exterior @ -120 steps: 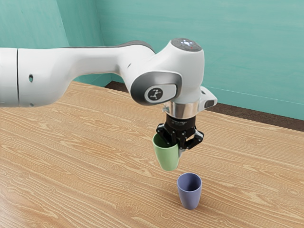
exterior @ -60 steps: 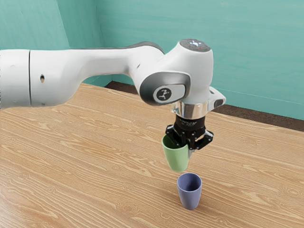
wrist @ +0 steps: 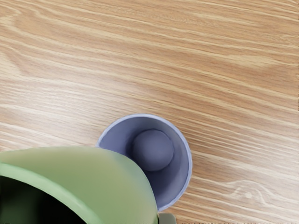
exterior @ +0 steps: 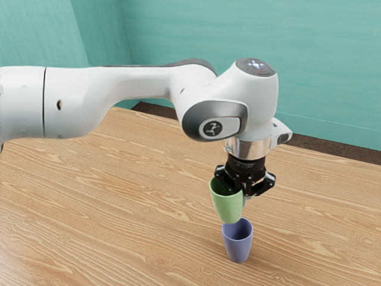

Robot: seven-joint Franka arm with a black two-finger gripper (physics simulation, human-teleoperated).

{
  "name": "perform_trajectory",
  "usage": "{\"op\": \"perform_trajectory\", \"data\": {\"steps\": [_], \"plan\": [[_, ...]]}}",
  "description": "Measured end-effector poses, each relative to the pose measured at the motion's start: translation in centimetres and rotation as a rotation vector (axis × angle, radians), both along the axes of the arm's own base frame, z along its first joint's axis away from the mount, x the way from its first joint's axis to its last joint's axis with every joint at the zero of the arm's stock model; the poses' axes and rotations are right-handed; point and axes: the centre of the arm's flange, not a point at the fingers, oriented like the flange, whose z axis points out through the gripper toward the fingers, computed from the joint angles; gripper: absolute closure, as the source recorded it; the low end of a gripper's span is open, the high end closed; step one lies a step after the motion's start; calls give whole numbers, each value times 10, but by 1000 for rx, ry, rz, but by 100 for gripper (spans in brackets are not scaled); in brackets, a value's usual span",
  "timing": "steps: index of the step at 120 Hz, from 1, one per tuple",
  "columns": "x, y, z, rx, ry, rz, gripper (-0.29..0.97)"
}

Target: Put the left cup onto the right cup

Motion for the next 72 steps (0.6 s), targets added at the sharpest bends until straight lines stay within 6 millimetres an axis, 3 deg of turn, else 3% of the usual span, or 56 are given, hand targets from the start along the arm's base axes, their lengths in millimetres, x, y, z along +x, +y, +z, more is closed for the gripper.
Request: {"op": "perform_trajectory", "data": {"steps": [72], "plan": [[-2,-18,-2,-4,-8,27,78]]}}
